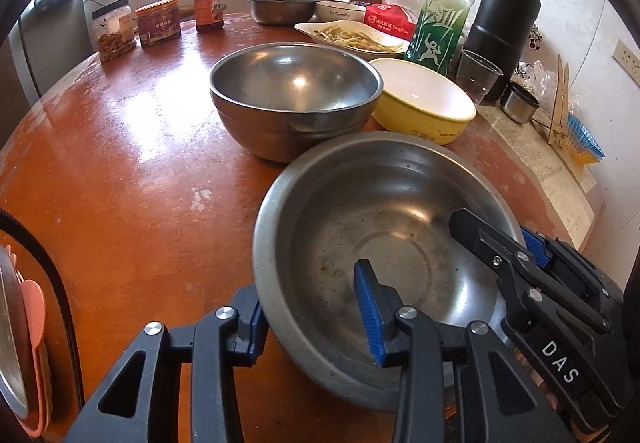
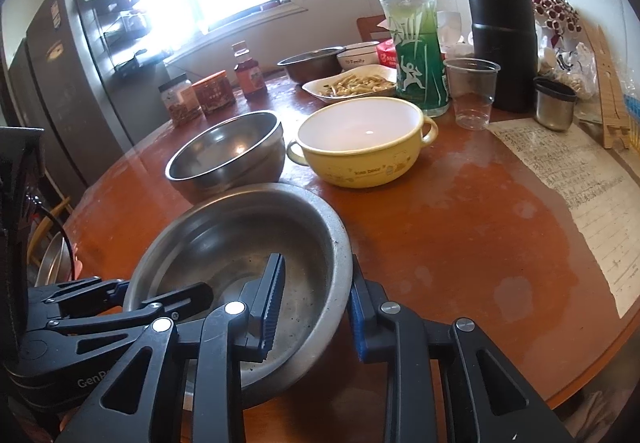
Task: Organize plates and bowls
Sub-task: 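Grasp the large steel bowl rim with both grippers, then carry the large steel bowl onto the metal pan stack with both grippers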
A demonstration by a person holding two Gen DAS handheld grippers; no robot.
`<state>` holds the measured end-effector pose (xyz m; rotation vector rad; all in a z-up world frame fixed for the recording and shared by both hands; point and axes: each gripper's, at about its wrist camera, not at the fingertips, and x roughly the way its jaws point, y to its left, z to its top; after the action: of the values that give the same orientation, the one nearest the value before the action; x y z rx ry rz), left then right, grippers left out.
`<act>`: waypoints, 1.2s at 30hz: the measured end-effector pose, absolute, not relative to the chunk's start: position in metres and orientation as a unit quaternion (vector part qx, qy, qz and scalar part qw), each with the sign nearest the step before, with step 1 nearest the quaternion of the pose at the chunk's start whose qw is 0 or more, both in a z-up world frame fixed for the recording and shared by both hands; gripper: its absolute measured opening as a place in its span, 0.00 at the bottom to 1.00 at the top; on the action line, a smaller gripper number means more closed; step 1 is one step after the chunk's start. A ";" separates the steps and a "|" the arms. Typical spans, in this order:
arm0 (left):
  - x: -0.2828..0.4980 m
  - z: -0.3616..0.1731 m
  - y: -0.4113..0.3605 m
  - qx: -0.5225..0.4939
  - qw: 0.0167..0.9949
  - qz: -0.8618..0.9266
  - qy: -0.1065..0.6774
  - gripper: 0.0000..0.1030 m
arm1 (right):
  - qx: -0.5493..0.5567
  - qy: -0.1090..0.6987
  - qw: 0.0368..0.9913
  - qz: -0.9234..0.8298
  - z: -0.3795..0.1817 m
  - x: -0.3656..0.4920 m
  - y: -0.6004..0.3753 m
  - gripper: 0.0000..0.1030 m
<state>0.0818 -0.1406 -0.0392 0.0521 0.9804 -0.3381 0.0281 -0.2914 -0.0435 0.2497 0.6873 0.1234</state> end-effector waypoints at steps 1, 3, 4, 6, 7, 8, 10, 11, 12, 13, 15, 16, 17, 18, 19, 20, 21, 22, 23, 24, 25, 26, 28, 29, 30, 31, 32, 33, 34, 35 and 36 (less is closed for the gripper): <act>0.080 -0.038 -0.140 0.030 0.871 -0.155 0.466 0.39 | 0.118 0.336 0.932 0.061 -0.042 0.028 -0.289 0.29; 0.079 -0.037 -0.135 0.031 0.873 -0.148 0.463 0.39 | 0.116 0.336 0.932 0.067 -0.041 0.027 -0.285 0.29; 0.078 -0.036 -0.132 0.027 0.874 -0.147 0.463 0.39 | 0.115 0.337 0.932 0.070 -0.041 0.028 -0.283 0.29; 0.076 -0.034 -0.124 0.020 0.875 -0.145 0.462 0.39 | 0.112 0.339 0.931 0.077 -0.041 0.028 -0.277 0.29; 0.075 -0.032 -0.121 0.019 0.876 -0.143 0.460 0.39 | 0.111 0.340 0.930 0.080 -0.041 0.028 -0.274 0.29; 0.073 -0.031 -0.116 0.017 0.878 -0.136 0.458 0.39 | 0.108 0.339 0.931 0.085 -0.040 0.027 -0.270 0.29; 0.071 -0.028 -0.108 0.013 0.881 -0.128 0.454 0.39 | 0.101 0.338 0.931 0.092 -0.039 0.027 -0.262 0.29; 0.069 -0.028 -0.105 0.013 0.883 -0.124 0.453 0.39 | 0.099 0.338 0.931 0.096 -0.038 0.027 -0.258 0.29; 0.068 -0.026 -0.101 0.012 0.884 -0.121 0.451 0.39 | 0.098 0.336 0.931 0.101 -0.037 0.026 -0.254 0.29; 0.066 -0.026 -0.098 0.010 0.885 -0.119 0.450 0.39 | 0.094 0.337 0.931 0.105 -0.036 0.026 -0.249 0.29; 0.064 -0.024 -0.091 0.007 0.887 -0.113 0.447 0.39 | 0.087 0.335 0.932 0.108 -0.035 0.025 -0.241 0.29; 0.063 -0.024 -0.089 0.007 0.888 -0.111 0.446 0.39 | 0.085 0.336 0.931 0.110 -0.035 0.024 -0.238 0.29; 0.062 -0.023 -0.086 0.009 0.890 -0.107 0.443 0.39 | 0.084 0.336 0.931 0.112 -0.034 0.024 -0.235 0.29; 0.061 -0.023 -0.083 0.008 0.891 -0.105 0.442 0.39 | 0.081 0.336 0.931 0.114 -0.034 0.024 -0.232 0.29; 0.060 -0.023 -0.082 0.008 0.891 -0.104 0.441 0.39 | 0.078 0.338 0.931 0.115 -0.034 0.024 -0.229 0.29; 0.059 -0.023 -0.079 0.007 0.893 -0.102 0.439 0.39 | 0.077 0.338 0.931 0.116 -0.034 0.024 -0.228 0.29; 0.058 -0.022 -0.077 0.006 0.893 -0.102 0.438 0.39 | 0.076 0.337 0.931 0.116 -0.034 0.023 -0.226 0.29; 0.057 -0.022 -0.076 0.005 0.894 -0.101 0.437 0.39 | 0.073 0.337 0.931 0.117 -0.033 0.023 -0.223 0.29; 0.057 -0.022 -0.074 0.004 0.894 -0.100 0.436 0.39 | 0.071 0.336 0.932 0.118 -0.032 0.023 -0.221 0.29; 0.056 -0.021 -0.072 0.002 0.895 -0.100 0.435 0.39 | 0.070 0.335 0.932 0.119 -0.031 0.022 -0.220 0.29; 0.056 -0.021 -0.070 0.000 0.895 -0.100 0.434 0.39 | 0.068 0.335 0.932 0.120 -0.031 0.023 -0.219 0.29; 0.055 -0.021 -0.068 0.000 0.896 -0.098 0.434 0.39 | 0.065 0.334 0.933 0.121 -0.030 0.023 -0.217 0.29; 0.054 -0.020 -0.064 -0.003 0.897 -0.097 0.432 0.39 | 0.064 0.334 0.932 0.123 -0.029 0.024 -0.214 0.29; 0.054 -0.020 -0.063 -0.003 0.897 -0.096 0.431 0.39 | 0.062 0.334 0.932 0.124 -0.029 0.024 -0.212 0.29; 0.053 -0.019 -0.062 -0.005 0.897 -0.096 0.431 0.39 | 0.060 0.334 0.932 0.125 -0.030 0.024 -0.212 0.29; 0.053 -0.019 -0.060 -0.005 0.898 -0.095 0.430 0.39 | 0.059 0.335 0.932 0.125 -0.030 0.025 -0.210 0.29; 0.053 -0.019 -0.058 -0.007 0.898 -0.095 0.429 0.39 | 0.059 0.336 0.932 0.126 -0.030 0.025 -0.209 0.29; 0.053 -0.019 -0.057 -0.007 0.899 -0.095 0.428 0.39 | 0.058 0.337 0.931 0.127 -0.030 0.025 -0.208 0.29; 0.053 -0.019 -0.056 -0.007 0.899 -0.094 0.427 0.39 | 0.056 0.337 0.931 0.128 -0.030 0.025 -0.207 0.29; 0.053 -0.019 -0.055 -0.008 0.899 -0.093 0.427 0.39 | 0.055 0.337 0.931 0.128 -0.030 0.025 -0.206 0.29; 0.053 -0.019 -0.055 -0.008 0.899 -0.093 0.427 0.39 | 0.054 0.336 0.931 0.128 -0.030 0.024 -0.204 0.29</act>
<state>0.0527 -0.0546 -0.0195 -0.0171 0.8839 -0.1933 0.0245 -0.2045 -0.0299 0.1107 0.6885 0.2626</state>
